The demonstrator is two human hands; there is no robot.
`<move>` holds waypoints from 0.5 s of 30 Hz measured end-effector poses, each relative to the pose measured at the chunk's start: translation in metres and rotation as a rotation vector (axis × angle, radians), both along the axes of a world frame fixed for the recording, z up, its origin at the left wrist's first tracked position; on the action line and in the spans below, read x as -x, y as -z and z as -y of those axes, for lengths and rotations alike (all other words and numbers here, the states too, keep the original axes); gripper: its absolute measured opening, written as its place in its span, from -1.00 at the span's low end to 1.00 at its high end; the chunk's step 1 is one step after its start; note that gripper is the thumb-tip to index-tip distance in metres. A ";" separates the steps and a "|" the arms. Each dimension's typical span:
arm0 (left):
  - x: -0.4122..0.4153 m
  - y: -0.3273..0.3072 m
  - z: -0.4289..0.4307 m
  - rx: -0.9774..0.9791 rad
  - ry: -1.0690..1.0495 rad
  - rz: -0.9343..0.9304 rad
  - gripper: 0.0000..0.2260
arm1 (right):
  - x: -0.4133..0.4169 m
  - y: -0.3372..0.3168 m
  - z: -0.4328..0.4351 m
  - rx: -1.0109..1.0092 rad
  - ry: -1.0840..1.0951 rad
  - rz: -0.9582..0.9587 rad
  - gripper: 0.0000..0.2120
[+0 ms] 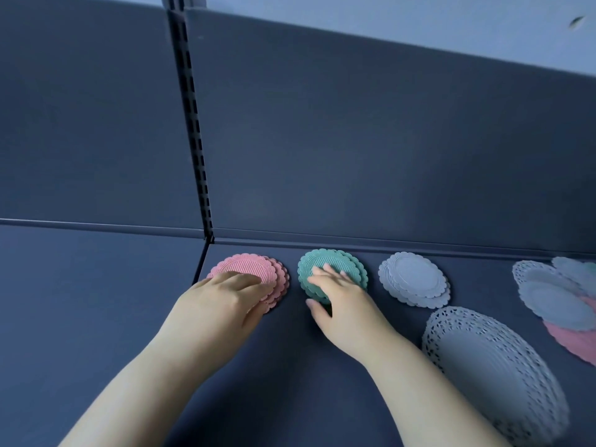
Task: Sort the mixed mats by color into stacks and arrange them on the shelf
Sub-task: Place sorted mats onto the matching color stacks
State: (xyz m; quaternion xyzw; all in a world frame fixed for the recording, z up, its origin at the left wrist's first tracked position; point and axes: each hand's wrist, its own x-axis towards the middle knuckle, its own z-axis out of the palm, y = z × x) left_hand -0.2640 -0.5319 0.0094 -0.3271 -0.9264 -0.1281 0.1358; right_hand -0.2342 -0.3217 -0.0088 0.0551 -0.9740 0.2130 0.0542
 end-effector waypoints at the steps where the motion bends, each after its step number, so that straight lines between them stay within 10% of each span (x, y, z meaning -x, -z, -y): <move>1: -0.001 0.000 0.000 -0.001 0.002 0.001 -0.67 | 0.000 0.000 0.000 0.009 0.004 0.006 -0.61; 15: -0.039 0.004 -0.046 -0.030 0.008 -0.057 -0.67 | -0.052 -0.017 -0.032 -0.106 -0.083 -0.066 -0.48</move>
